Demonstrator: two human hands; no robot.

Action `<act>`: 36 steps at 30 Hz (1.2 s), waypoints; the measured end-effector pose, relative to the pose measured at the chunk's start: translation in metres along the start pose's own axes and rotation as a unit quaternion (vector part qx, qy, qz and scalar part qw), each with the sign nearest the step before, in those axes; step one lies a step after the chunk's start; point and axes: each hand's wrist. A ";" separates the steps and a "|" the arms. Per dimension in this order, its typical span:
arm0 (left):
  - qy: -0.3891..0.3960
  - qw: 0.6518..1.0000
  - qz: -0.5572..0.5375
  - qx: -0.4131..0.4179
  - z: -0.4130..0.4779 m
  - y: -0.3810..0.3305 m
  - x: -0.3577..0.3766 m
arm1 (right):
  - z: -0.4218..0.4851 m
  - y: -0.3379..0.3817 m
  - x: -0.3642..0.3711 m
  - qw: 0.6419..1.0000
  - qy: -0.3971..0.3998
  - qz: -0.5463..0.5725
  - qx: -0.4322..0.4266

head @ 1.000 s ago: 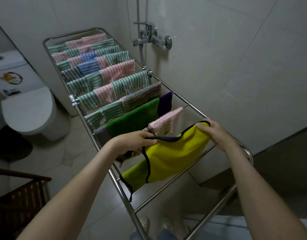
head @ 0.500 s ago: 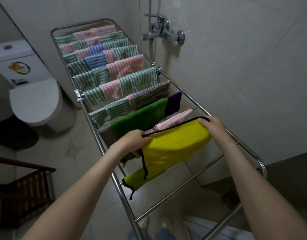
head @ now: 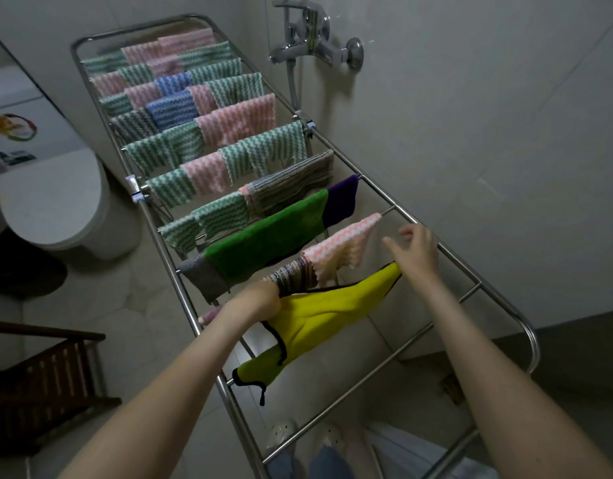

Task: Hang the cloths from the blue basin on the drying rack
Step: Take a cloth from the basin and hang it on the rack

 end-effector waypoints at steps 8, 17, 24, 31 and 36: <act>0.040 0.991 -0.005 0.128 -0.003 -0.027 -0.010 | -0.025 -0.021 -0.013 0.949 0.125 0.107 0.270; 0.141 0.978 -0.070 0.136 -0.006 -0.021 -0.009 | -0.025 -0.029 -0.029 0.961 0.148 0.174 0.159; 0.108 0.979 -0.040 0.167 -0.006 -0.015 -0.008 | -0.014 -0.006 -0.031 0.983 0.090 0.142 0.073; 0.015 0.990 0.025 0.139 -0.011 -0.021 -0.012 | -0.012 -0.018 -0.022 0.994 0.056 -0.088 0.038; 0.061 0.982 -0.006 0.180 -0.014 -0.028 -0.001 | -0.033 -0.018 -0.013 0.937 0.214 -0.248 -0.124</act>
Point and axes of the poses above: each hand's wrist, its own z-axis towards the middle knuckle, its own x-axis out of the palm, y = z × x, and after that the axes turned 13 degrees about z, right-handed
